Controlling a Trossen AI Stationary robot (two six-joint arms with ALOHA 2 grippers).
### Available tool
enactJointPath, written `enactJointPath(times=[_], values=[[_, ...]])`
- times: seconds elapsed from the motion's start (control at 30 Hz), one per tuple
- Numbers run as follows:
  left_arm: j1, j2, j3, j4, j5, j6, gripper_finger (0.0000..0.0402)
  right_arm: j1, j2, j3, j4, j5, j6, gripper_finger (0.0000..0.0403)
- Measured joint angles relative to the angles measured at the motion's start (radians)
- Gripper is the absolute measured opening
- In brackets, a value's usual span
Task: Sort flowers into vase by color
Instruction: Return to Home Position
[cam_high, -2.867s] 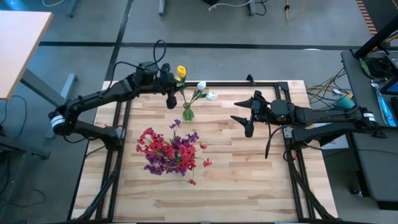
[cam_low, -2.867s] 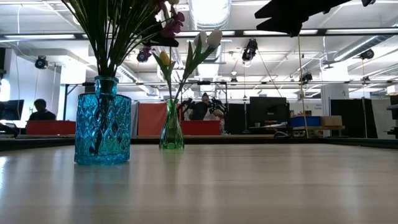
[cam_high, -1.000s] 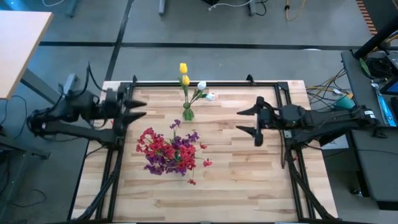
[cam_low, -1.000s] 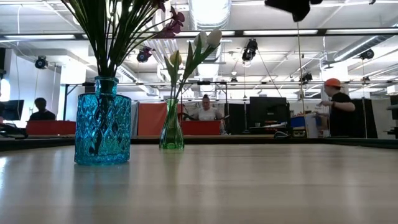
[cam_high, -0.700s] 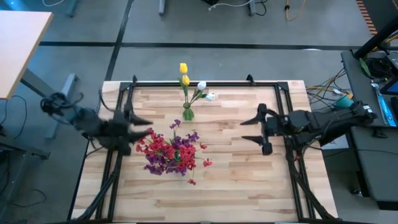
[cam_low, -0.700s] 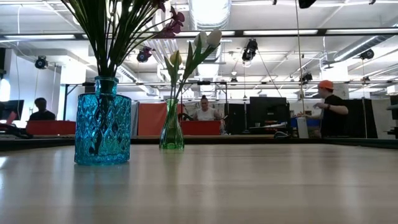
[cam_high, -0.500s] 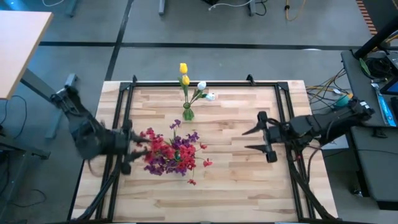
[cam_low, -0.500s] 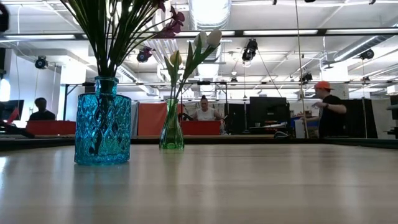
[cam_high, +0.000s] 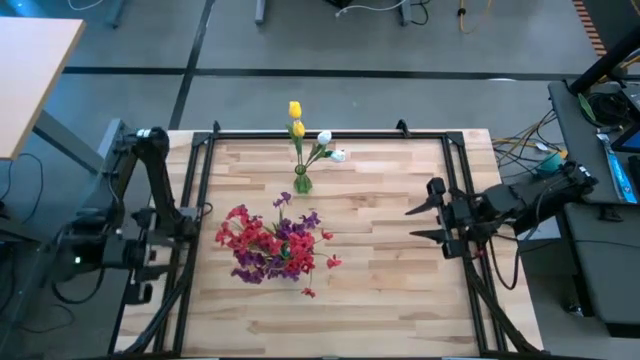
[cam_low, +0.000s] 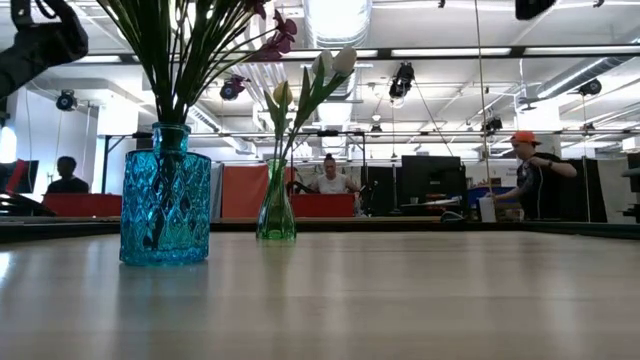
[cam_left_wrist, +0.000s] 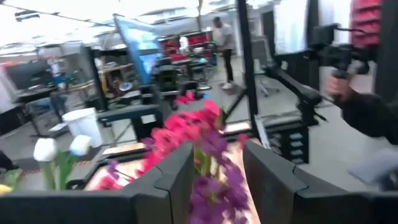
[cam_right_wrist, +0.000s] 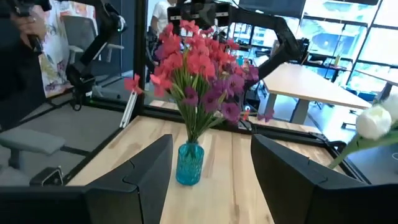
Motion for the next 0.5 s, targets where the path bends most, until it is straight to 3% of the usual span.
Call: enactJointPath(times=[0.3, 0.43, 0.5], values=[[-0.005, 0.020, -0.147, -0.017, 0.017, -0.167, 0.0100, 0.000, -0.207, -0.207, 0.103, -0.007, 0.033, 0.0210], [-0.006, 0.015, -0.240, -0.017, 0.234, -0.331, 0.0076, 0.000, -0.320, -0.276, 0.104, -0.008, 0.046, 0.0210], [-0.005, 0.015, -0.290, -0.017, 0.294, -0.460, 0.0060, 0.000, -0.378, -0.300, 0.106, -0.008, 0.055, 0.0210]])
